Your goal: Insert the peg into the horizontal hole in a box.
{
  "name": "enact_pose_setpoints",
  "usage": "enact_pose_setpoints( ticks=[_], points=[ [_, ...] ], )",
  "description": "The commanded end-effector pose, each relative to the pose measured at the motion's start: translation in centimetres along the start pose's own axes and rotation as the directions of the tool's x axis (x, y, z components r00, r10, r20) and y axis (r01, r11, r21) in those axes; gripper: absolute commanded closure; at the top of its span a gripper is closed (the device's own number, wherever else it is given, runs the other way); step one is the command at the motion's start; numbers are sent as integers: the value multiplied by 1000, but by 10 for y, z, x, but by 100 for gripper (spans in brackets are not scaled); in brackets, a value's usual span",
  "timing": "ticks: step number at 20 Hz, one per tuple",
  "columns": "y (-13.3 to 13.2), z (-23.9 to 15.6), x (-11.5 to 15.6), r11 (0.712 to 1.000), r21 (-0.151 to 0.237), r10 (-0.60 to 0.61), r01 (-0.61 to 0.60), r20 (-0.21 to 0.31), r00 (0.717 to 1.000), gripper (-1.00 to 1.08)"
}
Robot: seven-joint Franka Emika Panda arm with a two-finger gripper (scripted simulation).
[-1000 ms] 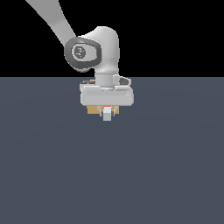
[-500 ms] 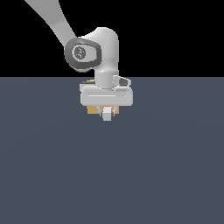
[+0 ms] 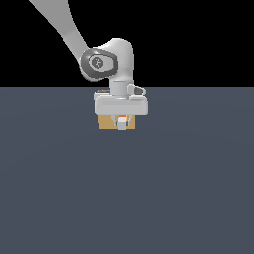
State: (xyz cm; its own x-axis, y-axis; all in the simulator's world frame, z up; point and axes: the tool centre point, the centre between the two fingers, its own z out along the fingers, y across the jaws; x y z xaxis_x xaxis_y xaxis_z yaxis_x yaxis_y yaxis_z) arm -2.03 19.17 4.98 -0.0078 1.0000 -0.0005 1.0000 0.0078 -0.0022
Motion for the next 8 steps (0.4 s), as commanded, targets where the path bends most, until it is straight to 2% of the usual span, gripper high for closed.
enact_pose_setpoints(
  ticks=[1, 8],
  points=[
    [1, -1, 17, 1000, -3, 0, 0, -1, 1000, 108],
    [2, -2, 31, 1000, -3, 0, 0, -1, 1000, 108]
  ],
)
